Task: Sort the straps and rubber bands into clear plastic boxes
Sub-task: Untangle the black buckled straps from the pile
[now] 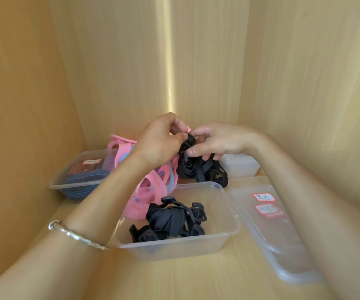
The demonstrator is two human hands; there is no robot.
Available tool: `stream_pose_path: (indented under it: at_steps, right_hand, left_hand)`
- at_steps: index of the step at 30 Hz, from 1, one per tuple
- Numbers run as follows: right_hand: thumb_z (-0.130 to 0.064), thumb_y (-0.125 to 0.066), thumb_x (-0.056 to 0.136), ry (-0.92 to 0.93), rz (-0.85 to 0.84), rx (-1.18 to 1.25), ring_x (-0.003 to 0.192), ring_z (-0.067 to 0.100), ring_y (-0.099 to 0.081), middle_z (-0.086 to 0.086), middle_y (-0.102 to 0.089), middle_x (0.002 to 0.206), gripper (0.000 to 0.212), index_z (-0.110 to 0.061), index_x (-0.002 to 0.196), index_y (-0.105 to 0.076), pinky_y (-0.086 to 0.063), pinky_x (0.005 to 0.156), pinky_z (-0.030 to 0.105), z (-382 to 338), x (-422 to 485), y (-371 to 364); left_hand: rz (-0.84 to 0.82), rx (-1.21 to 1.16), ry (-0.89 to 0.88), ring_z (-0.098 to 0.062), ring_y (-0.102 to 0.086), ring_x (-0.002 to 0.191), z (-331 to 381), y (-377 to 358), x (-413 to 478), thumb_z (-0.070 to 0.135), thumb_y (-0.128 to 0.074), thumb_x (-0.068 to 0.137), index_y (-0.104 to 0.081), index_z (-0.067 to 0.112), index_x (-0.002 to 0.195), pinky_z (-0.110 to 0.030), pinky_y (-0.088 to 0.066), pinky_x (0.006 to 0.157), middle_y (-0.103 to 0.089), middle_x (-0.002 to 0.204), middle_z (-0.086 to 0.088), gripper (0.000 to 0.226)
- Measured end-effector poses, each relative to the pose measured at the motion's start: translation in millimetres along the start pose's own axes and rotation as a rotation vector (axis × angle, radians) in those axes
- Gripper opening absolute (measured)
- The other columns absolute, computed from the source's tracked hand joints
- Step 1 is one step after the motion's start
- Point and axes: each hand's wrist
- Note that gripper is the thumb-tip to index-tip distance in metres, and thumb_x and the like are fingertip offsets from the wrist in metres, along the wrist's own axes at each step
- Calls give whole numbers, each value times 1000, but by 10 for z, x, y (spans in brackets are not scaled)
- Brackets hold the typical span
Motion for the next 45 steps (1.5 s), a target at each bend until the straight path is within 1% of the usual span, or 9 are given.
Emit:
stream_pose_path:
  at_steps: [9,14,17,24,28,31,38,42,45]
  right_hand:
    - [-15,-56,97,119,433,274,75,13,-69,0,-68,89,15,-27,88,-58,-55,72,28,-23,105,-18]
    - [-15,-53,99,125,576,621,69,14,-71,3,-68,98,7,-18,103,-57,-59,67,26,-106,40,95]
    - [-12,-50,100,241,629,848,76,24,-74,9,-69,101,6,-16,100,-55,-59,68,33,-238,-108,292]
    - [-8,-48,100,261,395,976,81,28,-73,15,-68,100,10,-11,93,-54,-61,75,38,-388,-130,168]
    - [-5,-47,99,305,368,1113,85,31,-72,16,-68,100,11,-9,93,-54,-60,76,40,-410,-132,193]
    - [-4,-47,99,285,393,1068,79,27,-73,11,-70,94,12,-11,92,-53,-61,72,38,-393,-135,183]
    - [-14,-45,102,235,232,885,80,25,-71,11,-68,96,12,-11,103,-57,-59,69,36,-385,-111,85]
    - [-47,-33,101,224,49,675,102,21,-67,7,-71,109,40,-23,109,-64,-46,98,39,-266,-65,48]
    - [-72,-51,76,253,16,420,109,12,-65,-3,-72,111,50,-35,106,-64,-46,100,34,-244,-61,24]
  left_hand:
    - [-5,-177,30,-9,-60,82,56,106,-1,11,-56,94,-52,25,109,-40,-55,86,-59,101,4,21]
    - [-340,87,92,-11,-51,107,7,74,-95,26,-56,95,-29,27,146,-24,-42,92,-53,115,5,57]
    - [-369,118,134,-17,-44,127,-63,60,-76,38,-57,93,-14,29,152,-24,-35,96,-42,143,-7,73]
    - [-176,16,-33,-8,-58,107,-46,3,-54,38,-57,93,-62,25,112,-31,-43,99,-66,110,11,23]
    - [100,-223,48,-13,-63,83,-3,90,10,25,-45,101,-60,8,106,-29,-52,72,-65,90,0,23]
    - [230,-425,49,-9,-65,69,128,232,29,23,-43,101,-55,15,98,-23,-54,55,-62,83,2,14]
    - [130,-720,210,-18,-64,51,296,352,-54,32,-44,101,-49,15,89,-31,-56,50,-56,73,-2,21]
    - [155,-891,286,-23,-67,52,311,421,-39,33,-40,102,-44,14,81,-33,-57,48,-55,73,-6,29]
    - [220,-986,262,-25,-69,56,330,495,-11,32,-39,103,-42,13,82,-32,-56,48,-52,74,-6,29]
Point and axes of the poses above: each hand's wrist, its own x-axis towards the middle knuckle, its own y-axis out of the back of the hand, z = x × y
